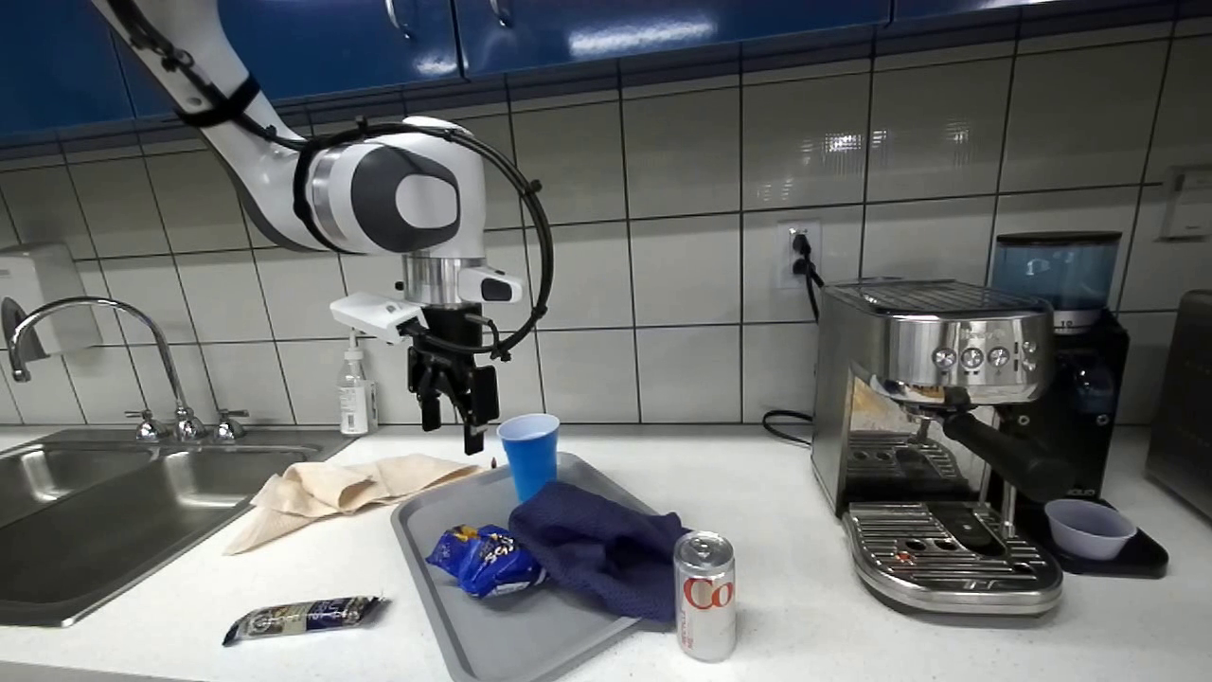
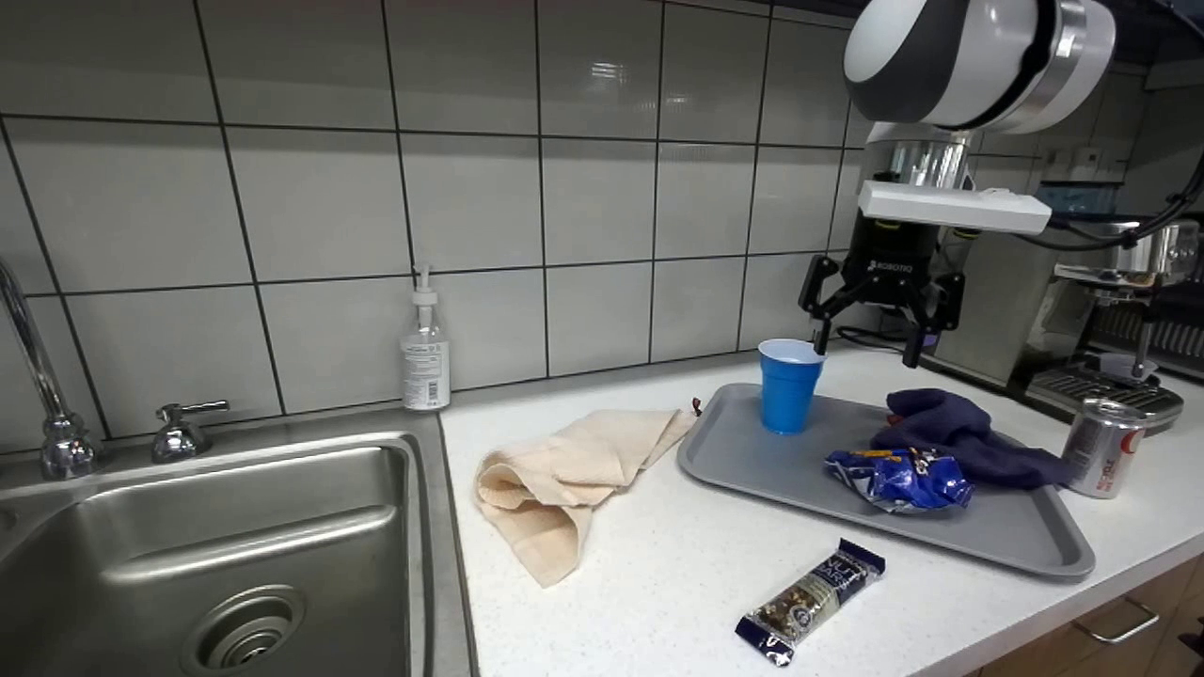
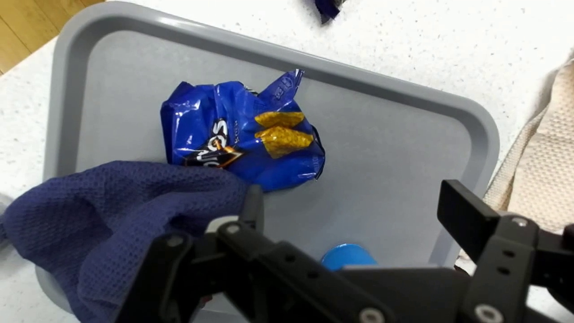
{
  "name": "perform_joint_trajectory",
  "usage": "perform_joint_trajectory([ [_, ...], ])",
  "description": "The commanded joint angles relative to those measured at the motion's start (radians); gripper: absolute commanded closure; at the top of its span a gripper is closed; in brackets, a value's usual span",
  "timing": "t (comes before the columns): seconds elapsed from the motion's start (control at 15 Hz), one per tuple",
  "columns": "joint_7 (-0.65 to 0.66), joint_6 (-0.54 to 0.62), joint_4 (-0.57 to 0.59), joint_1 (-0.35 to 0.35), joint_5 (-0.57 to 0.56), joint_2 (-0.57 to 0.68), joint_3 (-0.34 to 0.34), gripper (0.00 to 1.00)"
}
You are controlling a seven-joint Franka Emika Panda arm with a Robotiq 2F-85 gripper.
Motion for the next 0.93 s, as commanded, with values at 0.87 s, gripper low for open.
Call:
perform_joint_trajectory([
  [0.87,0.164,-0.034,-0.119,0.038,-0.026,-0.055,0.053,0.0],
])
